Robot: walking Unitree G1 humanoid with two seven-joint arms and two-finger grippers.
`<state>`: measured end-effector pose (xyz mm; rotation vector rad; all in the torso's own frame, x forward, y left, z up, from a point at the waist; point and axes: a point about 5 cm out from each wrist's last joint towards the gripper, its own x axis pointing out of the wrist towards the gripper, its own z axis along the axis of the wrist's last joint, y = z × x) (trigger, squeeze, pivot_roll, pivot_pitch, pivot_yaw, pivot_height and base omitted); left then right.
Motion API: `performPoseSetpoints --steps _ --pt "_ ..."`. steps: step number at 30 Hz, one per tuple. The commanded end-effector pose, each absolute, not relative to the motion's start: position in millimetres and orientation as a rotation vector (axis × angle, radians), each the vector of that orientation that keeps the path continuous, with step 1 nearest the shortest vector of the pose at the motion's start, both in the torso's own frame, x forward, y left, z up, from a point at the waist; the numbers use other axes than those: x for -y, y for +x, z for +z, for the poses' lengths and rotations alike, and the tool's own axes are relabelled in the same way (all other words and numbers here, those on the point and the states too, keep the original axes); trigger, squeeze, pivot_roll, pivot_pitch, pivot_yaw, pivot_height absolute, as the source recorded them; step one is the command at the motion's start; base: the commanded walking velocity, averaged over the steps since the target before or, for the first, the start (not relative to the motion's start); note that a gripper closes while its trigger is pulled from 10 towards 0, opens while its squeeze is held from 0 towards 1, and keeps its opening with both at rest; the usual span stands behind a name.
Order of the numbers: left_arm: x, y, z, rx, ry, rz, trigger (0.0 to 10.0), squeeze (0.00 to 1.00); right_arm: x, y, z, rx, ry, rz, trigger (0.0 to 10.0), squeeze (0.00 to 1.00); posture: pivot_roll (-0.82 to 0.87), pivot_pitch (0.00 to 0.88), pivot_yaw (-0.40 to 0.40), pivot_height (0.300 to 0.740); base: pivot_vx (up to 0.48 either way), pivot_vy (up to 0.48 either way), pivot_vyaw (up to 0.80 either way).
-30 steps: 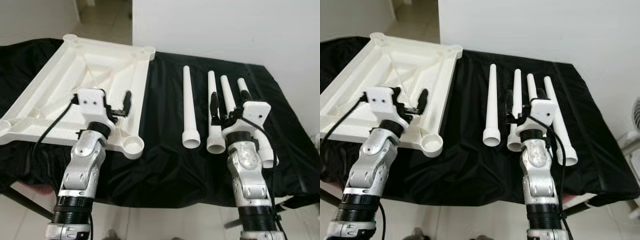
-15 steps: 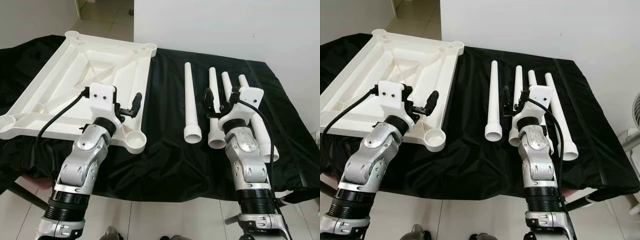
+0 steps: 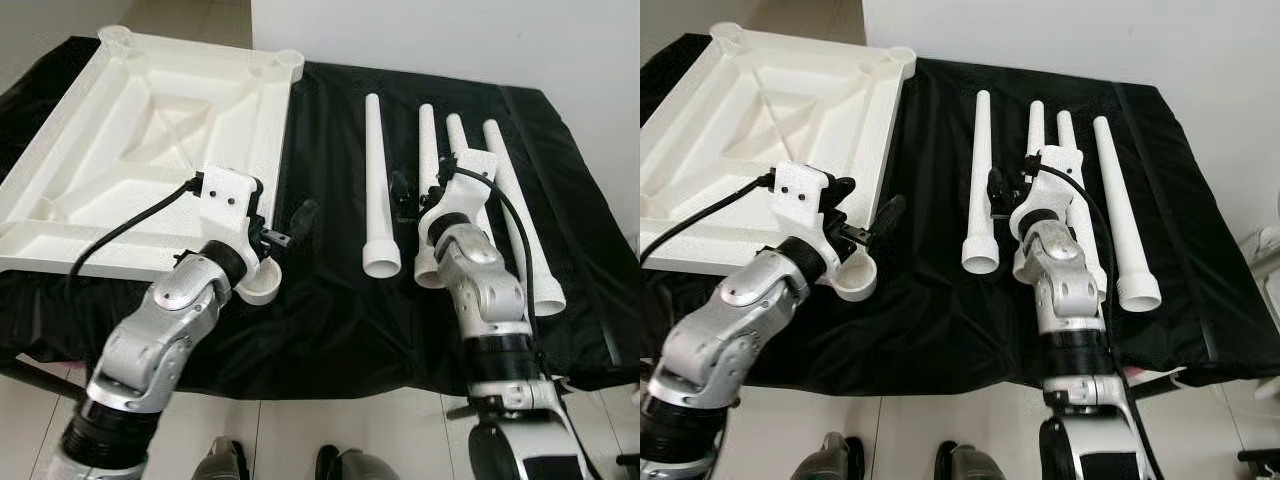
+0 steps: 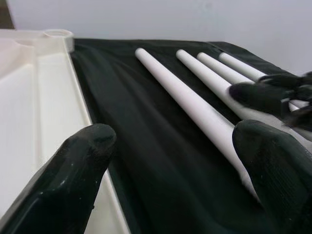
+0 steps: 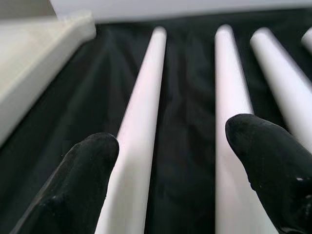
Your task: Building children table
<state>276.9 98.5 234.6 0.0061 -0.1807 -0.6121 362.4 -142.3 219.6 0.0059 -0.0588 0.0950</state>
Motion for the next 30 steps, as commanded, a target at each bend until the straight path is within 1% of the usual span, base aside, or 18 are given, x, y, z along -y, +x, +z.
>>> performPoseSetpoints --steps 1,3,4,8,10,15,20,21,23,25,28,29,30 --pt "-83.0 260.6 232.6 0.169 0.040 -0.937 10.0 0.00 140.1 363.4 212.5 0.003 -0.017 0.111 10.0 0.00 0.10 0.255 -0.083 0.740 0.000 0.000 0.00" --pt "-82.1 257.6 233.6 0.164 0.039 -0.951 10.0 0.00 138.5 364.4 211.9 -0.019 -0.015 0.117 10.0 0.00 0.10 0.258 -0.084 0.740 0.000 0.000 0.00" --pt "-80.8 252.7 235.2 0.160 0.039 -0.975 10.0 0.00 135.3 366.4 210.6 -0.063 -0.020 0.126 10.0 0.00 0.10 0.258 -0.085 0.740 0.000 0.000 0.00" --pt "-79.9 250.7 235.9 0.161 0.041 -0.982 10.0 0.00 134.1 367.1 209.6 -0.084 -0.024 0.129 10.0 0.00 0.10 0.257 -0.086 0.740 0.000 0.000 0.00" --pt "-76.0 243.8 241.8 0.173 0.034 -1.039 10.0 0.00 121.3 367.6 208.0 -0.162 0.042 0.214 10.0 0.00 0.10 0.253 -0.089 0.740 0.000 0.000 0.00" --pt "-73.7 239.7 246.0 0.176 0.038 -1.069 10.0 0.00 112.4 367.8 211.8 -0.213 0.115 0.291 10.0 0.00 0.10 0.249 -0.089 0.740 0.000 0.000 0.00" --pt "-74.7 240.5 247.8 0.181 0.045 -1.056 10.0 0.00 109.8 369.4 215.5 -0.244 0.166 0.304 10.0 0.00 0.10 0.242 -0.092 0.740 0.000 0.000 0.00" --pt "-75.0 241.0 248.7 0.184 0.048 -1.050 10.0 0.00 108.6 369.5 214.9 -0.278 0.194 0.311 10.0 0.00 0.10 0.241 -0.093 0.740 0.000 0.000 0.00" --pt "-75.0 241.0 248.7 0.184 0.048 -1.050 10.0 0.00 108.6 369.5 214.9 -0.278 0.194 0.311 10.0 0.00 0.10 0.241 -0.093 0.740 0.000 0.000 0.00" --pt "-75.0 240.6 250.2 0.187 0.046 -1.047 10.0 0.00 107.9 369.7 211.7 -0.338 0.214 0.305 10.0 0.00 0.10 0.238 -0.092 0.740 0.000 0.000 0.00" --pt "-75.1 240.6 250.9 0.189 0.047 -1.044 10.0 0.00 108.1 369.8 210.0 -0.371 0.224 0.297 10.0 0.00 0.10 0.238 -0.092 0.740 0.000 0.000 0.00" --pt "-75.4 240.7 251.4 0.191 0.049 -1.041 10.0 0.00 108.9 370.3 205.2 -0.438 0.253 0.274 10.0 0.00 0.10 0.238 -0.092 0.740 0.000 0.000 0.00" --pt "-75.4 240.7 251.4 0.191 0.049 -1.041 10.0 0.00 108.9 370.3 205.2 -0.438 0.253 0.274 10.0 0.00 0.10 0.238 -0.092 0.740 0.000 0.000 0.00"
